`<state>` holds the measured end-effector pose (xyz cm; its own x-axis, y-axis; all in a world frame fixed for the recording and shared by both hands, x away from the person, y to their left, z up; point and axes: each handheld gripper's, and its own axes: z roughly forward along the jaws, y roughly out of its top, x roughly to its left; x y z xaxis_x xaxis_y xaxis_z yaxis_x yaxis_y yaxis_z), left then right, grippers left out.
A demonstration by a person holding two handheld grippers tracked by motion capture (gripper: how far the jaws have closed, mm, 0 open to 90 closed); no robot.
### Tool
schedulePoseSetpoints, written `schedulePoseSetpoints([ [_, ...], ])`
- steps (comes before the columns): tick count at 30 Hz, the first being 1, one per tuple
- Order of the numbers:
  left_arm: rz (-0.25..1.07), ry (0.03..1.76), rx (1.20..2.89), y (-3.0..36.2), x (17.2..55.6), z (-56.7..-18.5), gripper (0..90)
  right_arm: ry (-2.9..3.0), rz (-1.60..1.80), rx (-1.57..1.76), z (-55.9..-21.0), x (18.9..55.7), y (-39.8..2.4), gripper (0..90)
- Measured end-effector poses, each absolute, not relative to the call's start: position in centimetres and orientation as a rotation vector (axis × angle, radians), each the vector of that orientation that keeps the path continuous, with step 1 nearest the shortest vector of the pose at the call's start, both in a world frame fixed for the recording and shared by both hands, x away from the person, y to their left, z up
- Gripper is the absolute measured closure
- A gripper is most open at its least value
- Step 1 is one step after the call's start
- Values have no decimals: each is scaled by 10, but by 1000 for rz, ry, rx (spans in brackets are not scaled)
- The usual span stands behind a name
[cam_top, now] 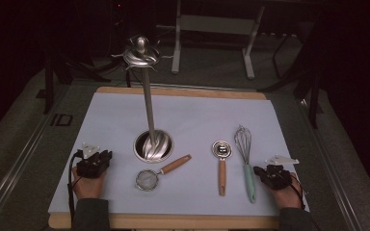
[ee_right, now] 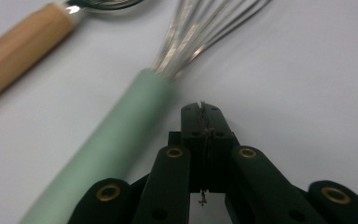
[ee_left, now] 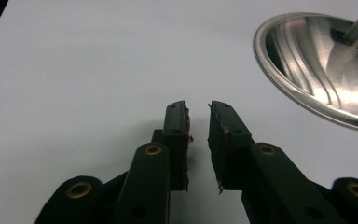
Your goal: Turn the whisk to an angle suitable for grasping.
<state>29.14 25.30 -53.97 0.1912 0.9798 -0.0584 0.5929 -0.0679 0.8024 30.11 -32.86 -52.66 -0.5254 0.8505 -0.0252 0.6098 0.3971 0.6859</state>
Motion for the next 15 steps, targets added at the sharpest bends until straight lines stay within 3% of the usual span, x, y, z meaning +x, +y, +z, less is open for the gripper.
schedulePoseSetpoints([
  [15,713,1474,1771,248,283,-540,765,2379,934,1173,-527,278,-311,898],
])
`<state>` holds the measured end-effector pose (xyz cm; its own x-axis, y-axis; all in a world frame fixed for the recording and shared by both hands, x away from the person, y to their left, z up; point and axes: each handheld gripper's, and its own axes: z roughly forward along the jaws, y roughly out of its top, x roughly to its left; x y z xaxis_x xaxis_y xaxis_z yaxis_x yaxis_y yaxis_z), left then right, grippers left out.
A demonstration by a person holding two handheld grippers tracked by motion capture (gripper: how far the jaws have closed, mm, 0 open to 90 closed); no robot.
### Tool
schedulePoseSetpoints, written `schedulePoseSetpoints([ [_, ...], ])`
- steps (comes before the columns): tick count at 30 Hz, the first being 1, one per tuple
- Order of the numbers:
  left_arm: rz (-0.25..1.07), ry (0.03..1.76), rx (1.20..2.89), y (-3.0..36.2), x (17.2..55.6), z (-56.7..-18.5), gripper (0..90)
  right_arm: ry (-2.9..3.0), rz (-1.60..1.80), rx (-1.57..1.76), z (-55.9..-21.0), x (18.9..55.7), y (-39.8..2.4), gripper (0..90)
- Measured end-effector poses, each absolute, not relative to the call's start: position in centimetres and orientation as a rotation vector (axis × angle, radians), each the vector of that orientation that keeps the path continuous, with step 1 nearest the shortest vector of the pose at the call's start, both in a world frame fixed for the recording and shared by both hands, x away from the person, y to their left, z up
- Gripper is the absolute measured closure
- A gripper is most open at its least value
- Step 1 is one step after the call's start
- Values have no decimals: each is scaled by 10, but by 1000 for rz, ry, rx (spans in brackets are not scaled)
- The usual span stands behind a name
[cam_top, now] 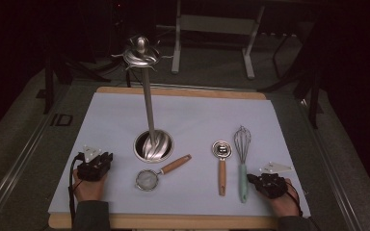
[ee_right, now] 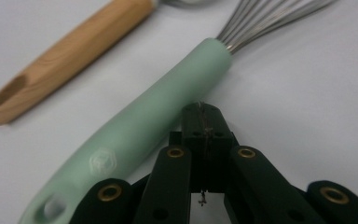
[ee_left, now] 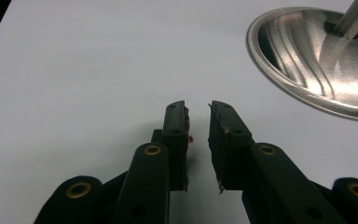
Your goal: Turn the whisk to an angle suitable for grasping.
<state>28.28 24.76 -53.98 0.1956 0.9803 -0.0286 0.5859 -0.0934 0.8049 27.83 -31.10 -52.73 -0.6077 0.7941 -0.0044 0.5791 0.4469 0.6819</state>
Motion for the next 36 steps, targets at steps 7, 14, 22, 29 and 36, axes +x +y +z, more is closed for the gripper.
schedulePoseSetpoints([
  [7,710,1492,1770,248,284,-540,764,2435,956,1099,-528,275,-292,898],
  [14,710,1506,1776,247,286,-541,765,2491,970,1009,-528,276,-274,899],
  [22,710,1505,1790,246,287,-541,769,2565,999,908,-528,286,-249,898],
  [29,709,1506,1788,247,287,-541,768,2618,989,785,-527,309,-217,893],
  [36,705,1507,1787,247,287,-541,768,2636,962,733,-526,326,-194,898],
])
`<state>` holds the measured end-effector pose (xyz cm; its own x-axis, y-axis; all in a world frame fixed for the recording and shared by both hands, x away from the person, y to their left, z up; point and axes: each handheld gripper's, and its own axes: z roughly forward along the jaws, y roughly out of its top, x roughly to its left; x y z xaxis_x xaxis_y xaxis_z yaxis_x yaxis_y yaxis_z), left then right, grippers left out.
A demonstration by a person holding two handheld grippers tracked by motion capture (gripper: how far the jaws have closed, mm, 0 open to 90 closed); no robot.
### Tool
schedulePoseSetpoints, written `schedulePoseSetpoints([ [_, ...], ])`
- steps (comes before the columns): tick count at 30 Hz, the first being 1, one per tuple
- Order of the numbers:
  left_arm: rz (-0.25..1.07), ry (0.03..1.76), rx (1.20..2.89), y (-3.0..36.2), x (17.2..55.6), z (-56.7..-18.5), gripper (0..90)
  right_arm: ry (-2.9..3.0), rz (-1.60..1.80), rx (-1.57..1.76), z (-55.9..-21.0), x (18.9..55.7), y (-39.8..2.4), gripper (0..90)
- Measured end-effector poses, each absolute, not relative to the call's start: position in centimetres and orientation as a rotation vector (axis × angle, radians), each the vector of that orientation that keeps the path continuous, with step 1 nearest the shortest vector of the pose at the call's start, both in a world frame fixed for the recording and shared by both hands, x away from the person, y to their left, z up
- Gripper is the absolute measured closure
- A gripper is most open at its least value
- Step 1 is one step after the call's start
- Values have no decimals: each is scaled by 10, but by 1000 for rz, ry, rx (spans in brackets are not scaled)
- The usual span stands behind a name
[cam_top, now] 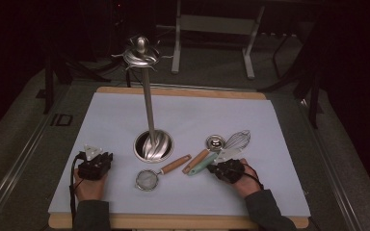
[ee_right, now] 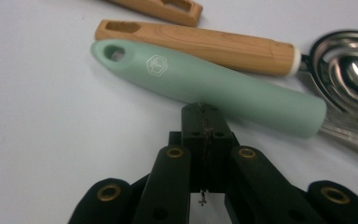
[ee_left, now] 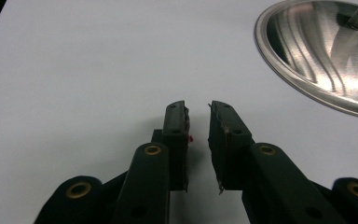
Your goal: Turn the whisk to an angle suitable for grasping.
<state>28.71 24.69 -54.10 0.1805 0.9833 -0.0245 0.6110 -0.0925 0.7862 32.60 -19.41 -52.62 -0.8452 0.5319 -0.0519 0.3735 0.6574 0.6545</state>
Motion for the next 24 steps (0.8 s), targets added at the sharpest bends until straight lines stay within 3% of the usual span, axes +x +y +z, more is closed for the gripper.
schedulePoseSetpoints([
  [6,704,1508,1785,247,287,-541,766,2650,916,663,-521,335,-183,863],
  [7,704,1508,1787,247,287,-541,764,2628,947,674,-515,337,-187,726],
  [8,703,1509,1789,247,287,-541,764,2628,947,674,-515,337,-187,726],
  [9,703,1512,1788,247,288,-541,761,2600,966,691,-507,340,-192,612],
  [10,703,1512,1788,247,288,-541,759,2600,966,691,-507,340,-192,612],
  [11,703,1515,1786,247,288,-541,758,2585,952,684,-501,345,-196,517],
  [12,703,1515,1786,247,288,-541,756,2585,952,684,-501,345,-196,517],
  [13,703,1515,1785,247,288,-541,753,2564,932,645,-496,349,-197,376],
  [24,706,1531,1780,247,288,-541,723,2718,850,530,-506,379,-190,336],
])
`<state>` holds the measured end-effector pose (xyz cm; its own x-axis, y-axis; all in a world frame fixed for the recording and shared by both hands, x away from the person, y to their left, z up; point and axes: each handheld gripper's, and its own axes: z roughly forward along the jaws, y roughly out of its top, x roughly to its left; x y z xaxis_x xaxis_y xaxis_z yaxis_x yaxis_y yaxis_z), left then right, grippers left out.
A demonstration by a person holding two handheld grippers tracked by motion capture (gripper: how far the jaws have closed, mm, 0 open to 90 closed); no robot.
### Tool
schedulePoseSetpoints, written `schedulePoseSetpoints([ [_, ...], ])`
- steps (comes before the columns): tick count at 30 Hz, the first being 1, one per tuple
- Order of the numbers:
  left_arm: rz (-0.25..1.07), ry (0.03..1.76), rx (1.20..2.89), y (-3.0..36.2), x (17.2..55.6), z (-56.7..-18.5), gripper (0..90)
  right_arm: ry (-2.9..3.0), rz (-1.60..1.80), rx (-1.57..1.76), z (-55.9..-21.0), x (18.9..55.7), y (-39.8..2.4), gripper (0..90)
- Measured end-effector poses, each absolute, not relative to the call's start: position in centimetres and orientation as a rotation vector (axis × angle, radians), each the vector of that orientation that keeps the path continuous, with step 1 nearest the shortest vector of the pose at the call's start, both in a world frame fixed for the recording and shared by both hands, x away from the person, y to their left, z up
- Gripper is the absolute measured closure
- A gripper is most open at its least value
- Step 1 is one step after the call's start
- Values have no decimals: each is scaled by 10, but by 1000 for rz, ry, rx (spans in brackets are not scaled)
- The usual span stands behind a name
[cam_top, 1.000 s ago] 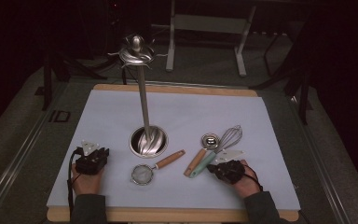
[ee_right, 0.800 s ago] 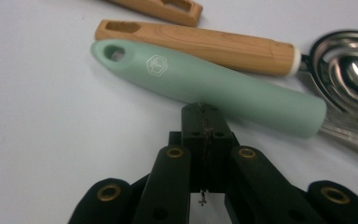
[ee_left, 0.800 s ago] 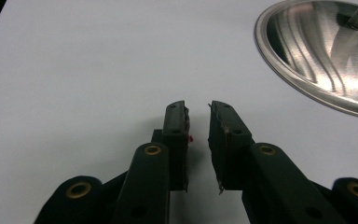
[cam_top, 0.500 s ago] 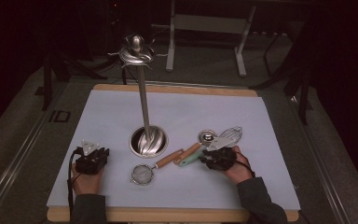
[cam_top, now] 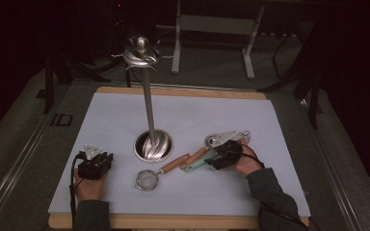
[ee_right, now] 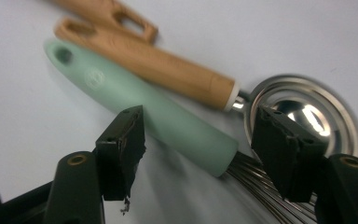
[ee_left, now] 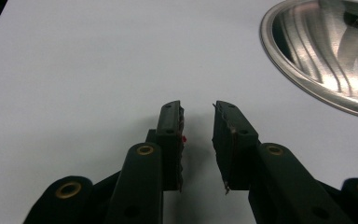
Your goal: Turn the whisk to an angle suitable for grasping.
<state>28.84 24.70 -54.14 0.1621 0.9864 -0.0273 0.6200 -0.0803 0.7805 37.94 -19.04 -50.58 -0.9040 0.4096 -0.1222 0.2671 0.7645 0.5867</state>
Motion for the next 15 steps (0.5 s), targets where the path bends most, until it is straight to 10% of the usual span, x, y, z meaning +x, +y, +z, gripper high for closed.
schedulePoseSetpoints([
  [15,706,1537,1777,247,288,-541,716,2878,656,320,-509,384,-180,383],
])
